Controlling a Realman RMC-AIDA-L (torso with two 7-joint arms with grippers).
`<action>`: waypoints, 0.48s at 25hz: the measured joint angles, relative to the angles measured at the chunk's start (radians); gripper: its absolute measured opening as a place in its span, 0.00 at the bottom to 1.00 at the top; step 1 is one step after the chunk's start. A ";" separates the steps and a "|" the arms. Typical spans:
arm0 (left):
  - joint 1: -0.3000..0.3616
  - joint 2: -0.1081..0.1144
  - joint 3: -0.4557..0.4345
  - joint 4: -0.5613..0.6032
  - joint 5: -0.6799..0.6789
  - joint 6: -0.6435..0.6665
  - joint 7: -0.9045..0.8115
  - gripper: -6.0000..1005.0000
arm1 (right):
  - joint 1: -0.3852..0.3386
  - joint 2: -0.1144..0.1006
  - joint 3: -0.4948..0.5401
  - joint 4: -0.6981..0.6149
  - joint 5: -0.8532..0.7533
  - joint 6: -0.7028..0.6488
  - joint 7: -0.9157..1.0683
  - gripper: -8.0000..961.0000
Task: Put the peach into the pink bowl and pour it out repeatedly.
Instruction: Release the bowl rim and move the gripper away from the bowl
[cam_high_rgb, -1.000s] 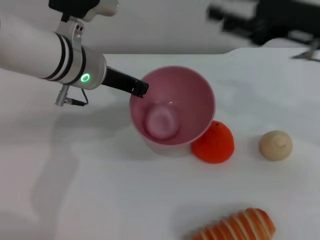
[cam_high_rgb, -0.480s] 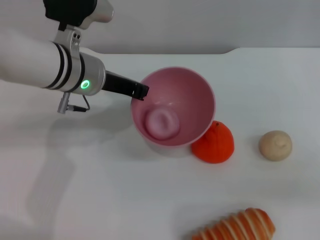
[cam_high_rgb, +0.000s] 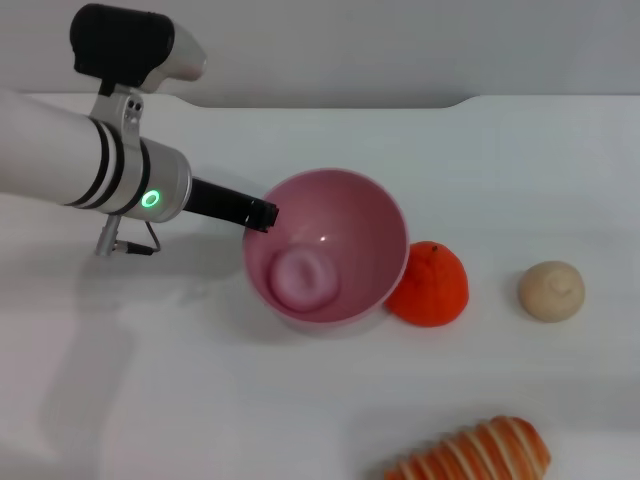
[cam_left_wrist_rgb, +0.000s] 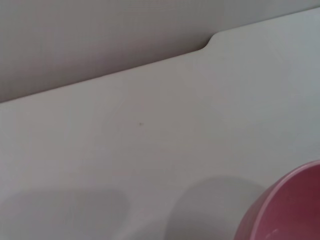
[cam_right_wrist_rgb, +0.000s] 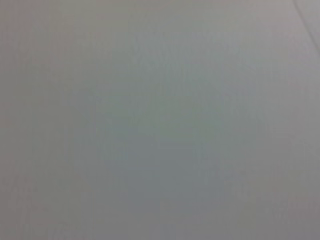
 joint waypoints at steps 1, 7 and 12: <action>0.004 0.000 -0.001 0.000 0.000 -0.001 0.000 0.11 | 0.000 0.000 0.004 0.001 0.000 -0.001 0.000 0.58; 0.003 0.001 -0.002 0.006 0.000 -0.016 0.000 0.11 | 0.006 -0.010 0.018 0.022 -0.001 -0.008 -0.002 0.58; -0.009 0.001 -0.002 0.002 0.000 -0.017 0.000 0.11 | 0.008 -0.012 0.019 0.029 0.000 -0.013 -0.003 0.58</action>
